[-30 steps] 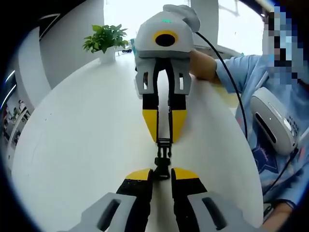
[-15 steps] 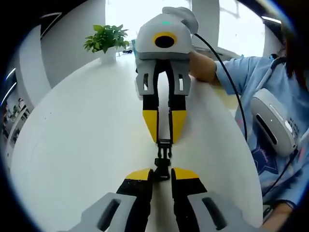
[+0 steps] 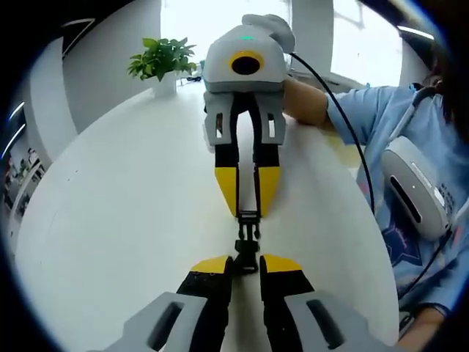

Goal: Snap the two parts of the plastic buckle together until the buckle closes and remains connected.

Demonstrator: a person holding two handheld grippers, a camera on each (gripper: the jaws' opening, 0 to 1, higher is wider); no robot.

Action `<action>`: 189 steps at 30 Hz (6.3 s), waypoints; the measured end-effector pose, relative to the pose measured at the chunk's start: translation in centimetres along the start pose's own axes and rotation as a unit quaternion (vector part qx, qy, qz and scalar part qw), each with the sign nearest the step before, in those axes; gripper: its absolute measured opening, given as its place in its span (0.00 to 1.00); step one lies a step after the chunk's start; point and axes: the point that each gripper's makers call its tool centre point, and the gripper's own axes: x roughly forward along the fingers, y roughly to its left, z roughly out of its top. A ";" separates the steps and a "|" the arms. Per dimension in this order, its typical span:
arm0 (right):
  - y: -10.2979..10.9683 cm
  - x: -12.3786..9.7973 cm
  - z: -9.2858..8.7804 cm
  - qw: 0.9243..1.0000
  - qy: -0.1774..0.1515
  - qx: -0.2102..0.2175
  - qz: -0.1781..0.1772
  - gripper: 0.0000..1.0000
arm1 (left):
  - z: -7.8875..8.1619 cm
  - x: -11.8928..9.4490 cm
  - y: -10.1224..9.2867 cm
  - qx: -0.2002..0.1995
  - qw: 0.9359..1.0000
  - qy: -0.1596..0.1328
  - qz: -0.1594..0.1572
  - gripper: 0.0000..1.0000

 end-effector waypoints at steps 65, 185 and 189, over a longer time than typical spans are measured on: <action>-0.2 0.5 0.7 0.999 0.021 -0.007 -0.035 0.10 | 0.9 0.7 0.2 -0.013 1.000 -0.002 0.007 0.11; -0.1 1.1 1.0 0.999 0.039 0.016 -0.025 0.11 | -0.7 -0.7 -0.4 0.011 1.000 0.006 -0.006 0.13; 0.0 1.1 1.0 0.999 0.036 0.014 -0.023 0.11 | -0.7 -0.7 -0.4 0.009 1.000 0.004 -0.007 0.12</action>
